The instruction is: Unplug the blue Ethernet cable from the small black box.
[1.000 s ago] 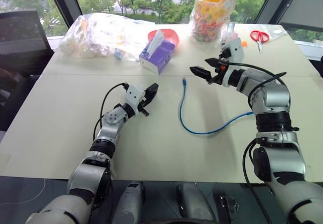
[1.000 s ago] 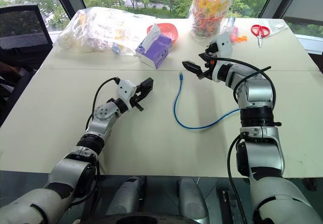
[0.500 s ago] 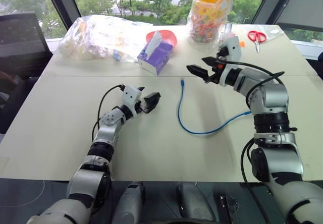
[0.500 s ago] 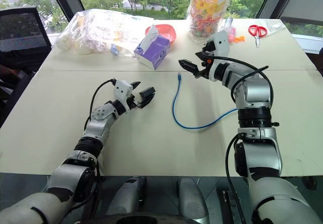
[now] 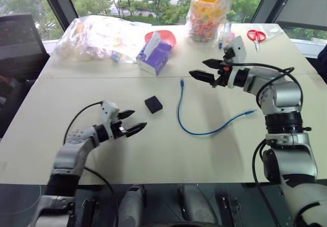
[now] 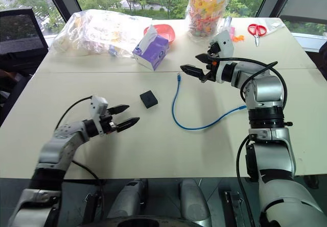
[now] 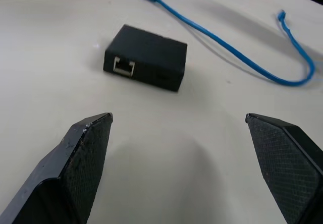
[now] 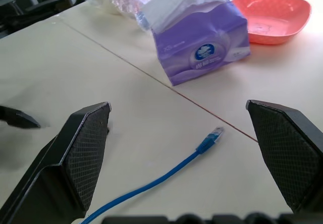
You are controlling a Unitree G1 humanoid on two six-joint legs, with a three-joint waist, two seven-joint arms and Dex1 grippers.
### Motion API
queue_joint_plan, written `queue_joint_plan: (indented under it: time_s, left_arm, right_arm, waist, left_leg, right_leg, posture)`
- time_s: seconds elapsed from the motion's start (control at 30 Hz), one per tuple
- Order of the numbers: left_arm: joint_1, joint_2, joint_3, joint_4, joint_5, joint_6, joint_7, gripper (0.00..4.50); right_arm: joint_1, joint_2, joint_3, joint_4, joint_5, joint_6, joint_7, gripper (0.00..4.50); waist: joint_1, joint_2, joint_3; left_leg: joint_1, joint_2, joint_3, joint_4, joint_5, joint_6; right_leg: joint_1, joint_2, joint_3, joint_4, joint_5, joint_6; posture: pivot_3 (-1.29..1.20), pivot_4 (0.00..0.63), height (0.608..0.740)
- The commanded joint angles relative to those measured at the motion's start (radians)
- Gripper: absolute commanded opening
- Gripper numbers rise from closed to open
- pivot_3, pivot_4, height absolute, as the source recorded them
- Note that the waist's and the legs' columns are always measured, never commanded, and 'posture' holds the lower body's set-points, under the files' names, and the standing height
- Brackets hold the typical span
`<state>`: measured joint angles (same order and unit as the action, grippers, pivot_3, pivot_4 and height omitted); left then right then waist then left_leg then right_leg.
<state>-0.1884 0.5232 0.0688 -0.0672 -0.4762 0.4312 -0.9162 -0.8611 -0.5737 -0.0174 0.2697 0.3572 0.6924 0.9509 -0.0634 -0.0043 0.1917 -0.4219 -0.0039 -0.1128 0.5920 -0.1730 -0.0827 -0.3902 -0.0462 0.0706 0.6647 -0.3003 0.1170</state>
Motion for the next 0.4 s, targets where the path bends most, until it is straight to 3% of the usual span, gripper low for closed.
queue_joint_plan:
  time_s: [0.03, 0.23, 0.4]
  left_arm:
    - [0.031, 0.078, 0.081, -0.159, -0.082, 0.067, -0.016, 4.41]
    - [0.079, 0.221, 0.193, -0.318, -0.175, 0.197, 0.001, 4.41]
    - [0.11, 0.268, 0.28, -0.389, -0.236, 0.254, 0.04, 4.41]
  right_arm:
    - [0.035, -0.092, 0.04, -0.14, 0.04, 0.014, 0.151, 4.5]
    - [0.096, -0.22, 0.099, -0.217, 0.04, 0.002, 0.308, 4.5]
    - [0.113, -0.235, 0.11, -0.203, 0.022, -0.022, 0.323, 4.5]
  waist:
    - [0.005, 0.0, 0.0]
    - [0.015, -0.002, 0.001]
    - [0.015, -0.002, 0.001]
  left_leg:
    - [-0.001, 0.0, 0.0, 0.0, 0.0, 0.0]
    - [-0.003, 0.0, 0.0, 0.0, 0.0, 0.0]
    - [-0.003, 0.001, 0.001, 0.0, 0.0, 0.0]
  right_leg:
    - [0.0, 0.0, 0.0, -0.001, 0.0, 0.0]
    - [-0.002, 0.0, 0.0, -0.002, -0.001, -0.001]
    - [-0.003, 0.0, 0.0, -0.002, -0.002, -0.003]
  posture:
    - [0.0, 0.15, 0.74]
    - [0.0, 0.15, 0.74]
    - [0.0, 0.15, 0.74]
